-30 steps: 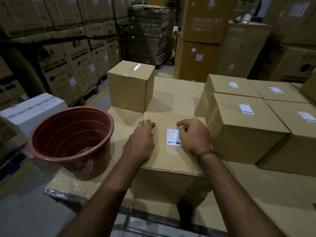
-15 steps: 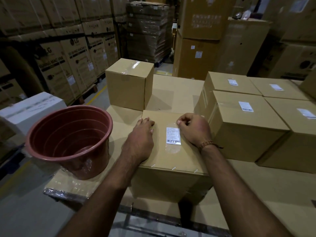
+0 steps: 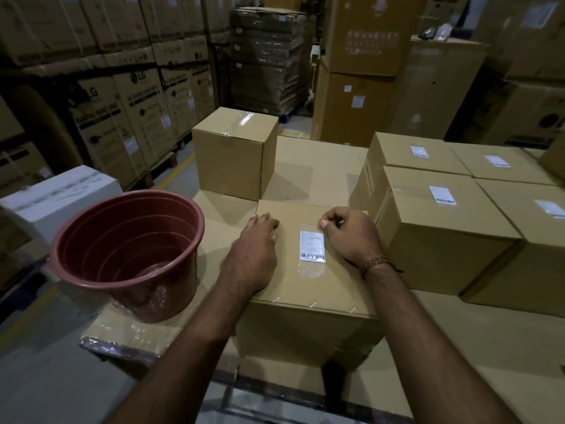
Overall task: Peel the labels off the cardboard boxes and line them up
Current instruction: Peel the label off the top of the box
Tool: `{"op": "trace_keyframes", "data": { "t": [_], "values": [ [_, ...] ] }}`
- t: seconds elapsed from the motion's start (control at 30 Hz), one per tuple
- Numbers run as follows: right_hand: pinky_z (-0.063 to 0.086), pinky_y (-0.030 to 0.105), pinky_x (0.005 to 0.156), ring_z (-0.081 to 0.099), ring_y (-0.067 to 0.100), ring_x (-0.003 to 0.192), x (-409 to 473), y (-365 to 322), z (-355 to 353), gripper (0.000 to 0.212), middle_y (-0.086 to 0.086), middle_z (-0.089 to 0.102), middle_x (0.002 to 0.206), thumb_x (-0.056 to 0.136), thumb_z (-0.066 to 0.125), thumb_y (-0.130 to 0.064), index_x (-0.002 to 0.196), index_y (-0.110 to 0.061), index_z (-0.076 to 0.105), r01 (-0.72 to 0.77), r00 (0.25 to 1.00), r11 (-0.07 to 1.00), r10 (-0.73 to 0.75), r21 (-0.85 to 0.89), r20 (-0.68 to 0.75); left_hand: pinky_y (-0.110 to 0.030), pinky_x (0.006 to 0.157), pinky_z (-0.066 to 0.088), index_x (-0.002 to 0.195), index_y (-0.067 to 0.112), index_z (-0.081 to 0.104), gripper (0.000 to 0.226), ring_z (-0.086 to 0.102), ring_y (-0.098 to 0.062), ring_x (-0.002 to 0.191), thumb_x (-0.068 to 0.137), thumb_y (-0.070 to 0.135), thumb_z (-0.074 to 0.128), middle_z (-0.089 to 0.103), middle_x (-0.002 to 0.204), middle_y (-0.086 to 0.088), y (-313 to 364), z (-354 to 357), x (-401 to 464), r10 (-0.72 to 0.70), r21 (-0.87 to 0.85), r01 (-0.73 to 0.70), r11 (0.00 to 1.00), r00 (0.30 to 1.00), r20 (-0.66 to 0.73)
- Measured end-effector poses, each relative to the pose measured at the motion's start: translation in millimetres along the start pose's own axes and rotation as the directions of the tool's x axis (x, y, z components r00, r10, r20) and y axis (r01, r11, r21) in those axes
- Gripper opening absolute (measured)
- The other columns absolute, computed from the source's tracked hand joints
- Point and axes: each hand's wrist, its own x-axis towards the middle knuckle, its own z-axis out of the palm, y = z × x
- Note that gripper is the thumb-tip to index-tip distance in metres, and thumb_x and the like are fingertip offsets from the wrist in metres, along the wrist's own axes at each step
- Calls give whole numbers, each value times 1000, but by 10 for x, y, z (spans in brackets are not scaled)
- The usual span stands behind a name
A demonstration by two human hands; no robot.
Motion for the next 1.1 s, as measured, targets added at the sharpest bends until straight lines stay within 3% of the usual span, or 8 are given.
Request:
{"op": "trace_keyframes", "data": {
  "t": [0.37, 0.77, 1.1],
  "values": [
    [39, 25, 60, 56, 4, 60, 9, 38, 4, 12, -13, 65, 62, 90, 76, -26, 79, -25, 74, -2, 1000, 999, 1, 42, 13, -45, 125, 28, 149, 19, 51, 40, 16, -16, 160, 111, 18, 40, 32, 169, 3, 1, 0, -3, -1, 4, 1, 1000, 1000, -3],
    [49, 28, 67, 62, 10, 69, -3, 46, -24, 12, -9, 72, 71, 91, 73, -28, 79, -27, 74, 5, 999, 997, -8, 79, 39, -40, 127, 25, 151, 18, 50, 41, 16, -16, 160, 112, 17, 40, 32, 169, 3, -20, 13, 9, 3, -2, -3, 1000, 1000, -6],
    [49, 34, 68, 55, 10, 64, 28, 90, -16, 8, -4, 70, 71, 90, 71, -33, 82, -33, 73, -13, 997, 987, 1, 163, 72, -42, 127, 26, 150, 19, 51, 40, 17, -15, 159, 112, 18, 40, 33, 169, 4, -7, 4, 2, 1, -3, -1, 1000, 1000, -9]
  ]
}}
